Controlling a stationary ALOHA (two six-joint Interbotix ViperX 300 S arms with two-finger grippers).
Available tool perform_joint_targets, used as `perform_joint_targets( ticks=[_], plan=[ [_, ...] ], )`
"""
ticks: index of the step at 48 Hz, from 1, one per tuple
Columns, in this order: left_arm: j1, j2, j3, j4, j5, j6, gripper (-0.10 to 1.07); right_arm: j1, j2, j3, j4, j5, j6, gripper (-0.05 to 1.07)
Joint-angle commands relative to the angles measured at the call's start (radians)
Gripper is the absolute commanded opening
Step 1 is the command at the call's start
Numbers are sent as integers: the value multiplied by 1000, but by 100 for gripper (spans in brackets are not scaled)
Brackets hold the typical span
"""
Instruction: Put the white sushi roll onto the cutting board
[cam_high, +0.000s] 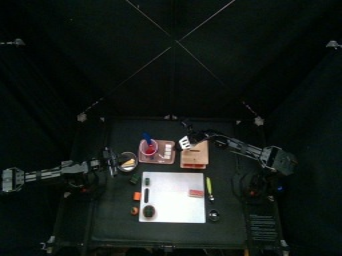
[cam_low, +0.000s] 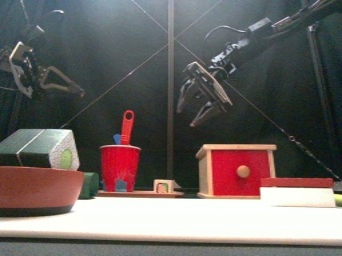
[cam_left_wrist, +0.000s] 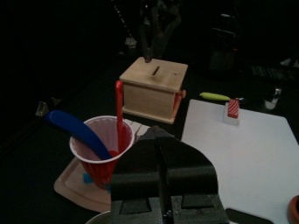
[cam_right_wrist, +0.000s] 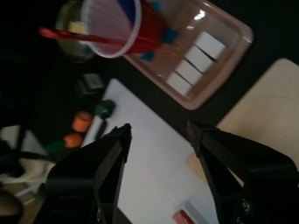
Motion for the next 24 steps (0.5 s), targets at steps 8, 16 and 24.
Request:
perform_joint_targets(
  ticks=[8, 16, 24],
  plan=[
    [-3, 6, -20, -23, -3, -6, 0, 86, 121, -173, -245, 112, 278, 88],
    [-3, 6, -18, -43, -5, -3, 0, 92, 238, -296, -210, 117, 318, 88],
    [-3, 6, -20, -41, -5, -2, 0, 84, 336, -399, -202, 175, 356, 87]
  ],
)
